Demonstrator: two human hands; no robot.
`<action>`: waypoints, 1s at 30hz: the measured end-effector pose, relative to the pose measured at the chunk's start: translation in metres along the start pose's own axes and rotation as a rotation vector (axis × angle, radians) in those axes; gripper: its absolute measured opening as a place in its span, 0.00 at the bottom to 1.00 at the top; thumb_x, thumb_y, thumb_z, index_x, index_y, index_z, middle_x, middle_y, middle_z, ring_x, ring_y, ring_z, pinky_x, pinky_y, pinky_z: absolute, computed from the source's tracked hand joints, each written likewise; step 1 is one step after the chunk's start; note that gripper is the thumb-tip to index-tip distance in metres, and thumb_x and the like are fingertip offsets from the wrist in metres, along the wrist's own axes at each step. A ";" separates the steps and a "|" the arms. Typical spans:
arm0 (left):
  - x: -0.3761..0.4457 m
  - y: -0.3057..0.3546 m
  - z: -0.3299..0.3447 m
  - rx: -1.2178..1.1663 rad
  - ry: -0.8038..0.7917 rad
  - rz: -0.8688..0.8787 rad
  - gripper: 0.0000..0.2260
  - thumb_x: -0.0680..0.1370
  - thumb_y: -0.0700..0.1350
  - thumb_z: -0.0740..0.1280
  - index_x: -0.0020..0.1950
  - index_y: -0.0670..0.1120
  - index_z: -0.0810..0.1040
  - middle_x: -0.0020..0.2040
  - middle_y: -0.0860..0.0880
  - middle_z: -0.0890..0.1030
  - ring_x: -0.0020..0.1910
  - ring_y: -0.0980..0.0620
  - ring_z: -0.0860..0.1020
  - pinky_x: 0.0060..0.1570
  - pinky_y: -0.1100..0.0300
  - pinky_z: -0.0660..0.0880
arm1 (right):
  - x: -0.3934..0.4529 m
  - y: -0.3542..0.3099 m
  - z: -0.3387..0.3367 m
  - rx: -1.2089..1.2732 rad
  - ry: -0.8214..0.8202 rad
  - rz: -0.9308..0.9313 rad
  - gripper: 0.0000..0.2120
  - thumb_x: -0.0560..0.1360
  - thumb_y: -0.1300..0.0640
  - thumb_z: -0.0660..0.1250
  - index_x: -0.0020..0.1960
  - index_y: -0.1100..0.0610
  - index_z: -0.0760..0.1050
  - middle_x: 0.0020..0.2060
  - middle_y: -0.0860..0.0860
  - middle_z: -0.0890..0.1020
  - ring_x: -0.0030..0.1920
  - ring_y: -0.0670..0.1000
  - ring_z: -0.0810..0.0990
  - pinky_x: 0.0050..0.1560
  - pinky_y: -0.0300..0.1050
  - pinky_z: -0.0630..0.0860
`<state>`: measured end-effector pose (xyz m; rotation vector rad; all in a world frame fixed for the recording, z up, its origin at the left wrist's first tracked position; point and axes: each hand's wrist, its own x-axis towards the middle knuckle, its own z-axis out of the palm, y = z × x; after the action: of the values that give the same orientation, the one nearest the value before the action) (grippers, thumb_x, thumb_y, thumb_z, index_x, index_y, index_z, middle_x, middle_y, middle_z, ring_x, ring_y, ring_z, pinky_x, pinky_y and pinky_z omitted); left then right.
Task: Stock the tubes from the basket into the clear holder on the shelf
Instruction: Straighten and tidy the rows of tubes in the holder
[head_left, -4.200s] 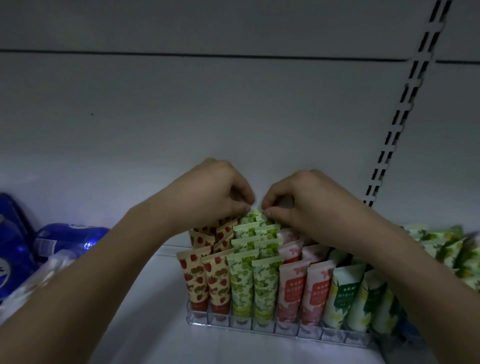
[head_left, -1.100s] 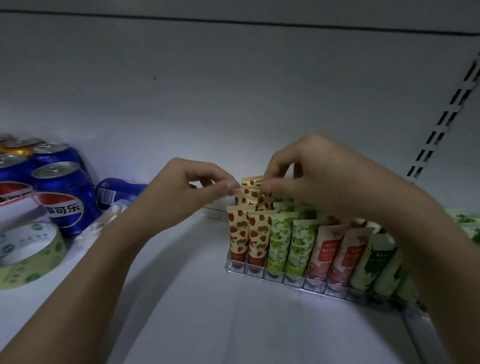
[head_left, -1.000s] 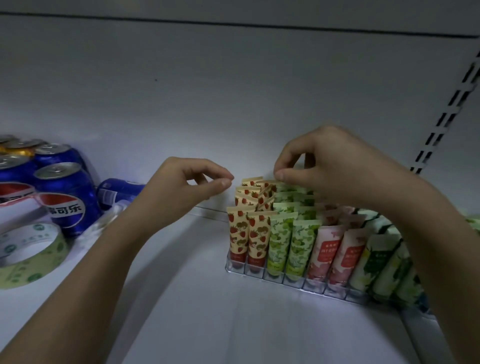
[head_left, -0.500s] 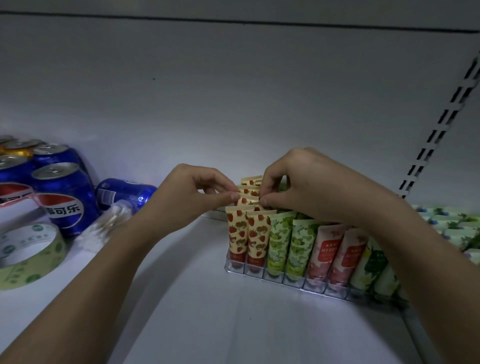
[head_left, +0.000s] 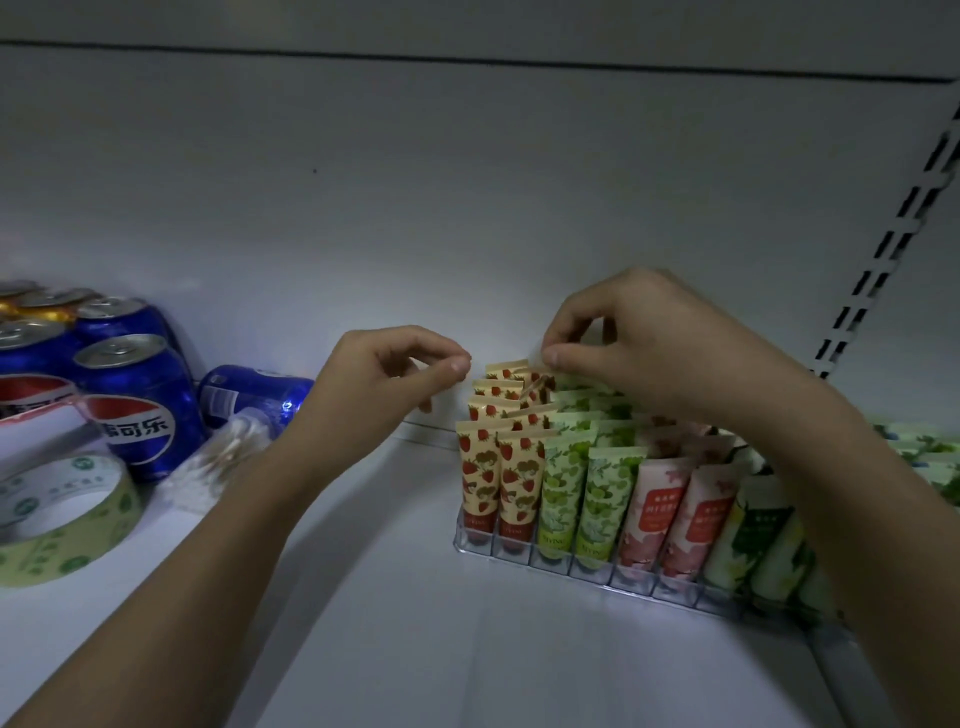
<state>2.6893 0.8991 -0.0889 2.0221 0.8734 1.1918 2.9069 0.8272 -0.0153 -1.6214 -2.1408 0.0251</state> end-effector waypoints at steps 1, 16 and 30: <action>0.000 -0.001 0.001 -0.010 0.014 -0.016 0.05 0.75 0.45 0.69 0.49 0.50 0.83 0.42 0.57 0.84 0.32 0.57 0.79 0.31 0.70 0.74 | 0.001 0.001 0.000 -0.011 0.012 0.007 0.03 0.75 0.48 0.69 0.44 0.44 0.81 0.41 0.36 0.81 0.38 0.28 0.74 0.34 0.30 0.66; -0.002 -0.005 0.016 -0.107 -0.048 -0.061 0.05 0.75 0.37 0.69 0.48 0.44 0.83 0.35 0.57 0.84 0.28 0.63 0.77 0.26 0.75 0.69 | 0.005 0.000 0.022 -0.101 -0.031 0.001 0.04 0.73 0.48 0.72 0.43 0.47 0.82 0.40 0.41 0.81 0.41 0.41 0.78 0.45 0.46 0.79; -0.001 -0.011 0.019 -0.201 -0.014 -0.086 0.06 0.77 0.40 0.68 0.50 0.42 0.83 0.37 0.53 0.84 0.27 0.62 0.76 0.25 0.74 0.68 | 0.007 0.000 0.022 -0.057 -0.017 0.030 0.06 0.74 0.47 0.71 0.42 0.48 0.82 0.39 0.41 0.82 0.40 0.41 0.80 0.43 0.44 0.79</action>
<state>2.7035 0.9013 -0.1051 1.8128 0.7917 1.1672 2.8974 0.8394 -0.0330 -1.6916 -2.1475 -0.0135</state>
